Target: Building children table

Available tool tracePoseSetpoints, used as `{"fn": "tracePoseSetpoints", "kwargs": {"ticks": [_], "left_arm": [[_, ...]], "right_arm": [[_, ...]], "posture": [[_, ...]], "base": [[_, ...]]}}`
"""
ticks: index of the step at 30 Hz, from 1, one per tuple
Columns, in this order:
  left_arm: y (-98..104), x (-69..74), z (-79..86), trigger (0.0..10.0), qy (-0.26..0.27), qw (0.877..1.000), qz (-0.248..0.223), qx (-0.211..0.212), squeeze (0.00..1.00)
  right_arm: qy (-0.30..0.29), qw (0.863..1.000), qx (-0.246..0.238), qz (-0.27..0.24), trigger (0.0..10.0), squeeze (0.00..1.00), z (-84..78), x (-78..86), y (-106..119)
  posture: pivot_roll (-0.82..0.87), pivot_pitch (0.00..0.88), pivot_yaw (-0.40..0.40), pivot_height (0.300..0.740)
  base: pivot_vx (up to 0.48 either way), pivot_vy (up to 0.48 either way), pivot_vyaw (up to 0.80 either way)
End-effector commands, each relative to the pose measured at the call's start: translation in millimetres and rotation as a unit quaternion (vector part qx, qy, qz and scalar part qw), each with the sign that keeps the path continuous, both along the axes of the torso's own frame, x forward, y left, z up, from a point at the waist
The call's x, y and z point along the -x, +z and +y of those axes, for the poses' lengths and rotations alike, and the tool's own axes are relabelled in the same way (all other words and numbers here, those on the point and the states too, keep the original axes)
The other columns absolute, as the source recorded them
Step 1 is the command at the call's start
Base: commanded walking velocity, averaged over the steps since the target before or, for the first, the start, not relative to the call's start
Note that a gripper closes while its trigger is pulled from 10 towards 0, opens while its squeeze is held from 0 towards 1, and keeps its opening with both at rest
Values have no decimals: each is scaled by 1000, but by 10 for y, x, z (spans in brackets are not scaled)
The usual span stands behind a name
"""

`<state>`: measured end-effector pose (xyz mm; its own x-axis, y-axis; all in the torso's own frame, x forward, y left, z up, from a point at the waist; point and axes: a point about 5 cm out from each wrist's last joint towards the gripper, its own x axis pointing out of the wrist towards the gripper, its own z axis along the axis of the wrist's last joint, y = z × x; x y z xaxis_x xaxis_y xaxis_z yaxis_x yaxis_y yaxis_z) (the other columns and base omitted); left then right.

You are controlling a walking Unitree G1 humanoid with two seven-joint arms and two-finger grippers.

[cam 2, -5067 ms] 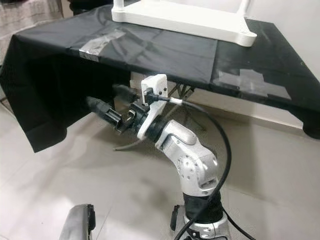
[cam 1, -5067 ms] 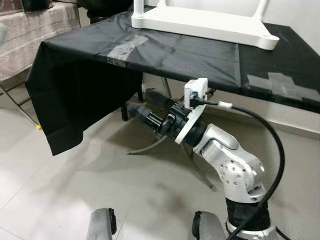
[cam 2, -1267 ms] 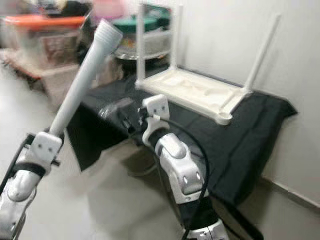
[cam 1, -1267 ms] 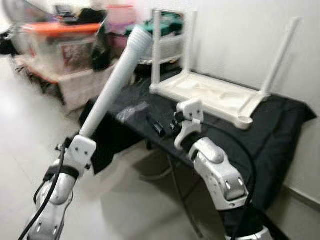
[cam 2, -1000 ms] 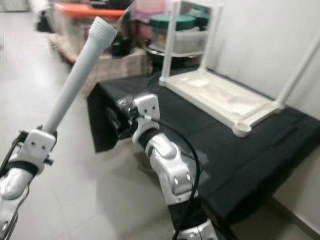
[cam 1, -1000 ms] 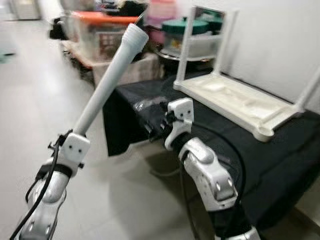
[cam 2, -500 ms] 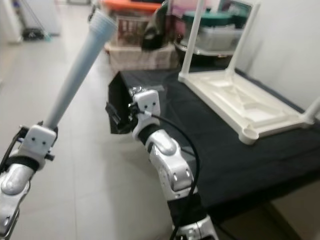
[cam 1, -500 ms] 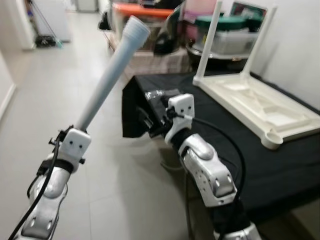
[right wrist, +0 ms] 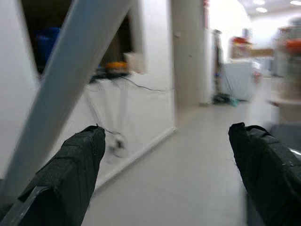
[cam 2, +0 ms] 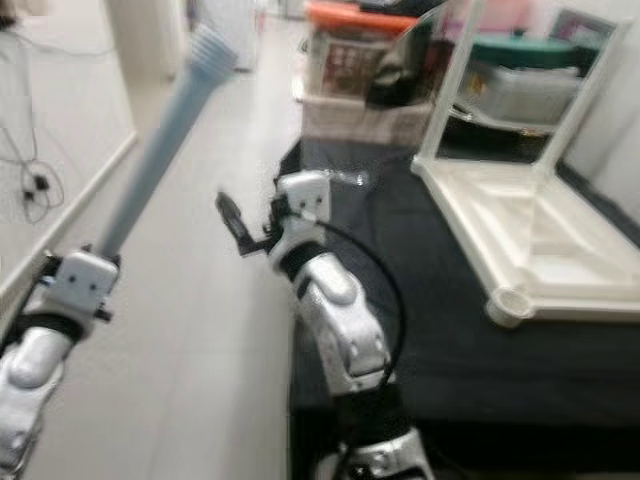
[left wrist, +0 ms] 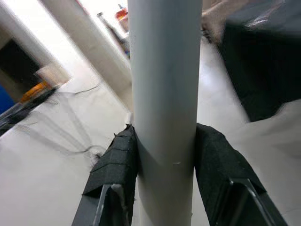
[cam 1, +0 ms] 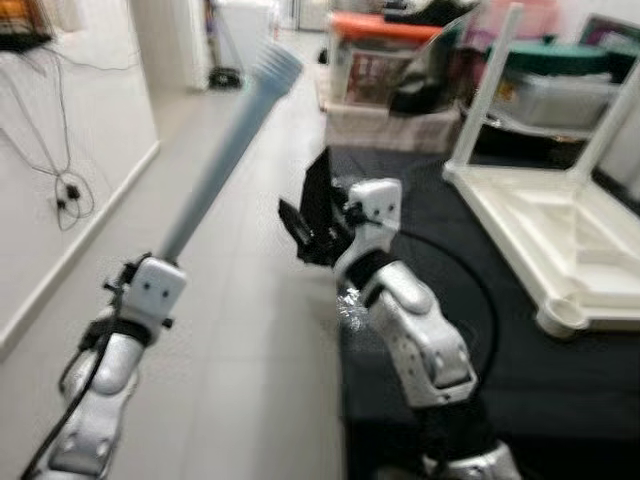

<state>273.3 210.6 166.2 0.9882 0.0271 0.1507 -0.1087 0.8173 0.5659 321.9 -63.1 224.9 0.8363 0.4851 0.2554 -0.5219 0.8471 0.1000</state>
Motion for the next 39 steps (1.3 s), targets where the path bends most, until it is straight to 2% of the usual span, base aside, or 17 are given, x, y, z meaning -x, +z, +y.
{"fn": "tracePoseSetpoints", "kwargs": {"ticks": [1, 22, 26, 33, 39], "left_arm": [[39, -9, -41, 10000, -10, 1000, -8, -7, 0], [30, -27, -80, 10000, -15, 1000, -9, -8, 0], [51, -32, -85, 10000, -18, 1000, -17, 6, 0], [102, -38, -88, 10000, -16, 999, -33, 28, 0], [110, -45, -71, 10000, -10, 999, -35, 37, 0]], "right_arm": [[-19, 1000, -10, 1, 10000, 0, -92, -26, 12], [-24, 1000, -18, 5, 10000, 0, -123, -41, 5], [-23, 1000, -17, 5, 10000, 0, -116, -41, 3], [-18, 1000, -9, 5, 10000, 0, -105, -39, -11], [-14, 1000, -2, 4, 10000, 0, -90, -32, -25]], "posture": [[46, 0, -63, 740], [42, 0, -65, 740], [42, 0, -65, 740], [40, 0, -66, 740], [42, 0, -65, 740]], "base": [[0, -472, 0], [0, -472, 0], [0, -429, 0], [0, 0, 0], [298, 0, 0]]}}
